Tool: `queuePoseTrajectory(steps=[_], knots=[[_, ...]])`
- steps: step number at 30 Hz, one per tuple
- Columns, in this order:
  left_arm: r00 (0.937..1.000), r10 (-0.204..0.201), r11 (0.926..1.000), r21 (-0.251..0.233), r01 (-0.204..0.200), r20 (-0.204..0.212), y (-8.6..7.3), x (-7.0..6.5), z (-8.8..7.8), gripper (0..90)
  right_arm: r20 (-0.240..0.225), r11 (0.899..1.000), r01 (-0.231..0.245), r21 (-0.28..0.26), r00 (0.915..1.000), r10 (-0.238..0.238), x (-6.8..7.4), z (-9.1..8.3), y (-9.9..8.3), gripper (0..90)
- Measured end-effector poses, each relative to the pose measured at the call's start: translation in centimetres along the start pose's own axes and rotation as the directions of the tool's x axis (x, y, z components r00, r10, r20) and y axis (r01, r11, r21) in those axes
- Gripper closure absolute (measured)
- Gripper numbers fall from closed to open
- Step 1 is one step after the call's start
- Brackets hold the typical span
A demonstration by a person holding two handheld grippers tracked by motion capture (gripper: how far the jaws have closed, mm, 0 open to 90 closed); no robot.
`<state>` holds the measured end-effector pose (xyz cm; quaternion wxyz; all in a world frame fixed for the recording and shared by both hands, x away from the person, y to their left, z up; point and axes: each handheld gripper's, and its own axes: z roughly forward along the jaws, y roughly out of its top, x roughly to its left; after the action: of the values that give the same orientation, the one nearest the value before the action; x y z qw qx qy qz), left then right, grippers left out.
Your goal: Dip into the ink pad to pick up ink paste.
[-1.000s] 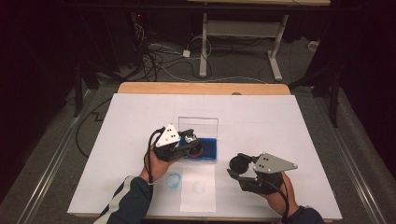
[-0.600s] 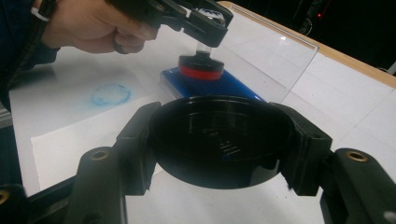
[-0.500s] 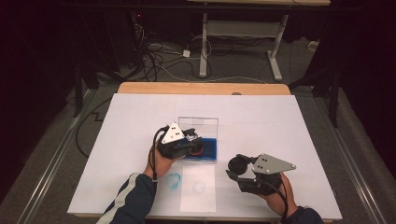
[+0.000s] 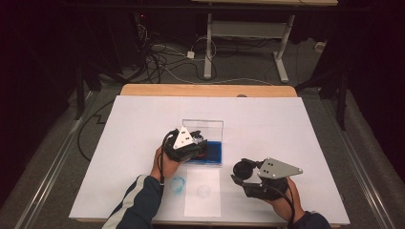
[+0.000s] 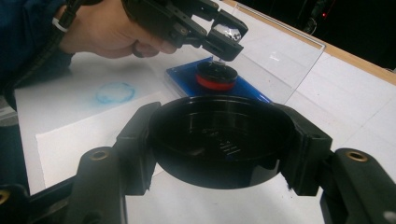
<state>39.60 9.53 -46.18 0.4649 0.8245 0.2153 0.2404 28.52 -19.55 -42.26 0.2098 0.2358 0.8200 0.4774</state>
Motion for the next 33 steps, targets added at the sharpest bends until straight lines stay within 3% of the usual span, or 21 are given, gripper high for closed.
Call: queuePoseTrajectory(steps=[11, 20, 25, 33], knots=[[1.0, 0.007, 0.9999, -0.009, -0.007, -0.006, -0.6, -0.8, -0.1, 55.3, -0.005, 1.0, 0.005, 0.005, 1.0, -0.005, 0.1, 0.1, 0.0, 38.7], [0.9999, -0.012, 0.9998, -0.016, 0.012, -0.011, -0.9, -0.9, -0.5, 55.3, -0.006, 1.0, 0.005, 0.008, 1.0, -0.005, 0.2, 0.1, 0.0, 38.7], [0.999, 0.043, 0.999, 0.009, -0.043, -0.015, -0.3, -1.5, 0.1, 55.2, -0.011, 1.0, 0.004, 0.014, 0.9999, -0.004, 0.2, 0.2, 0.0, 38.7], [0.999, 0.042, 0.999, 0.018, -0.041, -0.016, -0.3, -1.6, 0.1, 55.2, -0.013, 1.0, -0.001, 0.015, 0.9999, 0.001, 0.1, 0.1, 0.0, 38.7]])
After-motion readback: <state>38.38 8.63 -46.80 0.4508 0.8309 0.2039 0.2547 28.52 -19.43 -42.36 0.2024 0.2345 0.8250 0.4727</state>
